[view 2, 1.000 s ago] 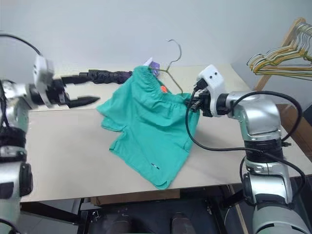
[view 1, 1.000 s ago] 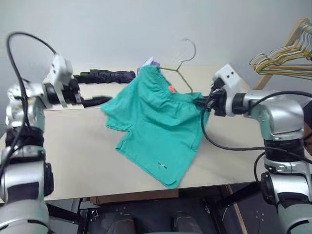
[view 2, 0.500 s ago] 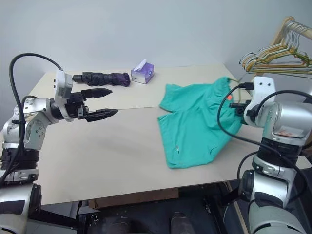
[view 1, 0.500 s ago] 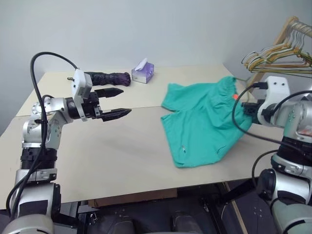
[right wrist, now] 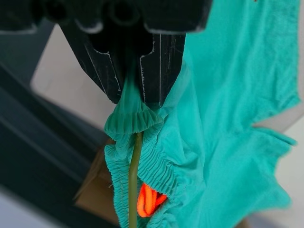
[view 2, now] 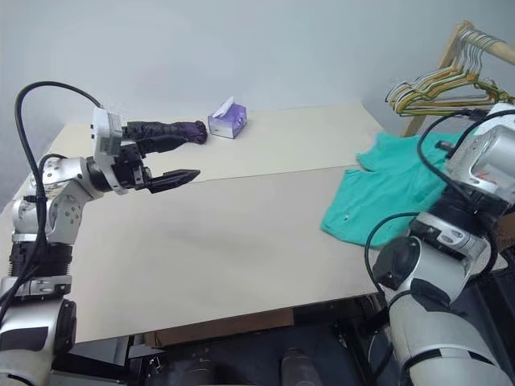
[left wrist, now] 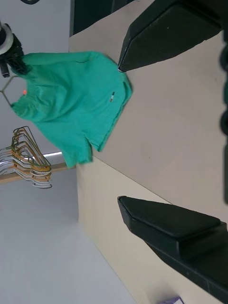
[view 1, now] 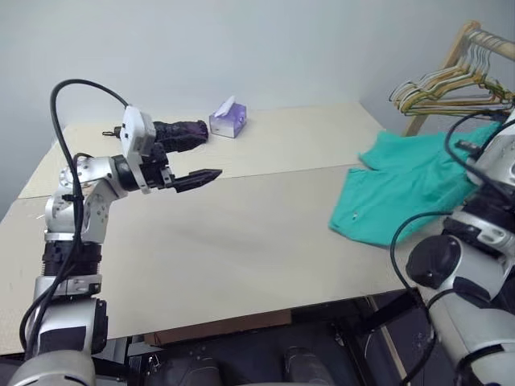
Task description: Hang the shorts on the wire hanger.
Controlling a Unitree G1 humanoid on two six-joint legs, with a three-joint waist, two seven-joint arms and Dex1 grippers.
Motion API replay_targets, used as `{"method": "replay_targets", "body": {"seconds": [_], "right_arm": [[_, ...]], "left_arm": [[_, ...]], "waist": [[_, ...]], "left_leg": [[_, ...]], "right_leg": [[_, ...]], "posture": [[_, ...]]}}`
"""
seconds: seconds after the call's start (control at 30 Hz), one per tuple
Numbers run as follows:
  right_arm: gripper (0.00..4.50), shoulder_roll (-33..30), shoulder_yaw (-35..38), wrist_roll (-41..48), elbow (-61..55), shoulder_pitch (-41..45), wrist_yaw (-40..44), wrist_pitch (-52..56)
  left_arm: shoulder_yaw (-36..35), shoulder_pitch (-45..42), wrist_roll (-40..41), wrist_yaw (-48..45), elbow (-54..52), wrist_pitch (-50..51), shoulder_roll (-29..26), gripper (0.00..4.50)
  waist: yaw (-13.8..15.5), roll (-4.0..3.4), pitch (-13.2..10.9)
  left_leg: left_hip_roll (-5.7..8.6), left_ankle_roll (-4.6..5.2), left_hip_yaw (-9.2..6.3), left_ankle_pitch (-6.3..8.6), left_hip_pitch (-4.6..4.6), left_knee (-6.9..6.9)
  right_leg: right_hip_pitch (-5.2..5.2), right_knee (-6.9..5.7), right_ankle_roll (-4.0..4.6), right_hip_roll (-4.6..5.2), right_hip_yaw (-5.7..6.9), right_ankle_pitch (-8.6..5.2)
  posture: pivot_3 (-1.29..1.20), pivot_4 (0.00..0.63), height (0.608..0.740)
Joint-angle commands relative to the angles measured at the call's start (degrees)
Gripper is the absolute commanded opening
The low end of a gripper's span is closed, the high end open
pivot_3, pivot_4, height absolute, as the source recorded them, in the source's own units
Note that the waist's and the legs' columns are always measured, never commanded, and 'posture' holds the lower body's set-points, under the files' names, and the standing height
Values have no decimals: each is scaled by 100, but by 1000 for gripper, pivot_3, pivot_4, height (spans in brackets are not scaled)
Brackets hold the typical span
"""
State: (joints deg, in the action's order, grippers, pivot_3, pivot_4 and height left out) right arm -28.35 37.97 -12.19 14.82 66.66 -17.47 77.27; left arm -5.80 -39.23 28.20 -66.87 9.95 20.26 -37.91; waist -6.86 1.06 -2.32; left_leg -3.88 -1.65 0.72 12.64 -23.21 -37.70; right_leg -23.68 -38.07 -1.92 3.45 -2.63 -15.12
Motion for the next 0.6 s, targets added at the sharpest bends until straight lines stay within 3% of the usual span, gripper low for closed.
{"method": "replay_targets", "body": {"seconds": [0.03,0.3,0.6], "right_arm": [[72,-339,514,160,367,702,-598,-801],[72,-1020,1627,861,1818,1360,-1528,-1606],[72,-1783,1857,1539,3019,1301,-1908,-2023]], "left_arm": [[-164,31,147,100,-400,108,-69,4500],[-188,-25,207,114,-476,127,-139,4500],[-515,-5,943,-120,-668,198,87,4500]], "waist": [[-15,-9,0],[-17,-12,0],[-42,-25,-1]], "left_leg": [[0,0,0,0,0,0],[4,1,5,0,24,27],[6,2,39,0,62,67]], "right_leg": [[0,0,0,0,-1,0],[16,11,0,2,-6,-1],[21,13,3,1,-42,-2]], "posture": [[-69,0,740],[-68,0,740],[-79,0,740]]}}
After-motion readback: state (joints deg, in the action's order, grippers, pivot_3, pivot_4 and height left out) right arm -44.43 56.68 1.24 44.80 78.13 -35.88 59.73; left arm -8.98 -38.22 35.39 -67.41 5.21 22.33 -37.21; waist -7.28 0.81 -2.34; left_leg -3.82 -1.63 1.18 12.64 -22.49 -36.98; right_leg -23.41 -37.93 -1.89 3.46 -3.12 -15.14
